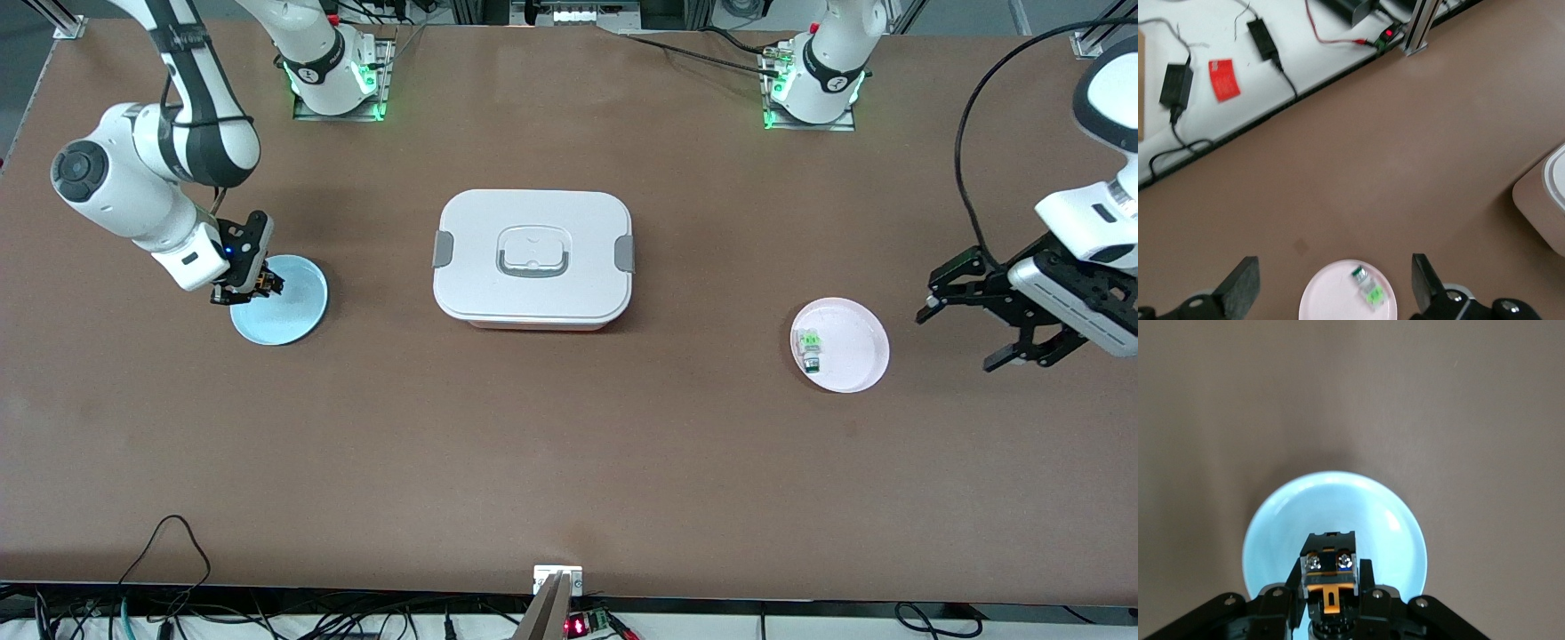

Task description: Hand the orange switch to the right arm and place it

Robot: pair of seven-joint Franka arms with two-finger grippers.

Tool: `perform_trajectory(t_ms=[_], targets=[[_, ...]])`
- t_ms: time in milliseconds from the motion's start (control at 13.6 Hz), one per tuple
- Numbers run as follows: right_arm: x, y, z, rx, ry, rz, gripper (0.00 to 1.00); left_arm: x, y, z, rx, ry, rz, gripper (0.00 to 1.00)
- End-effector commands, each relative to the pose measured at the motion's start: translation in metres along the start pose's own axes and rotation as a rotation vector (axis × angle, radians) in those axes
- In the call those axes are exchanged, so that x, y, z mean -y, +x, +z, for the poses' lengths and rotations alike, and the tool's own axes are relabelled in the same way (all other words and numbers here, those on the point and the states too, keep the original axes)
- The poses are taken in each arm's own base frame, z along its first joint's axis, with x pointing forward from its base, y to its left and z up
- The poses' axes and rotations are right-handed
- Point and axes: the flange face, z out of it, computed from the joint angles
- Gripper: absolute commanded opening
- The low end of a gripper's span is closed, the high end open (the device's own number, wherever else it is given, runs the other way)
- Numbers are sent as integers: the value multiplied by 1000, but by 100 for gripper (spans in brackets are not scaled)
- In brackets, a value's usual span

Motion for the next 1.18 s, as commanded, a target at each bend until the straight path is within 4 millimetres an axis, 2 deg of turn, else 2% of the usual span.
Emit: perform_trajectory(t_ms=[0,221,295,442,516,590,664,737,811,959,1106], targets=[[-5,-12,35,9,7,-21,0,-3,3,-29,123,64,-94,100],[-3,-14,63,13,26,-20,0,-18,0,-34,255,118,-250,100],[-2,-14,69,14,29,-24,0,-24,0,-40,290,144,-330,100],[-1,-15,78,15,35,-28,0,-49,5,-48,357,177,-490,100],[-1,-15,80,16,38,-29,2,-53,5,-54,375,189,-568,100],[0,-14,80,16,40,-32,25,-50,3,-58,373,198,-617,100],[-1,-14,79,16,40,-29,39,-44,-1,-60,368,194,-628,100],[-1,-13,79,15,40,-29,74,-38,-2,-59,360,198,-633,100],[-2,-12,77,15,40,-29,100,-36,0,-59,357,202,-634,100],[-10,-6,57,10,14,-1,100,-37,1,-58,358,201,-632,100],[-14,1,24,8,36,121,100,-36,-13,-66,354,205,-656,100]])
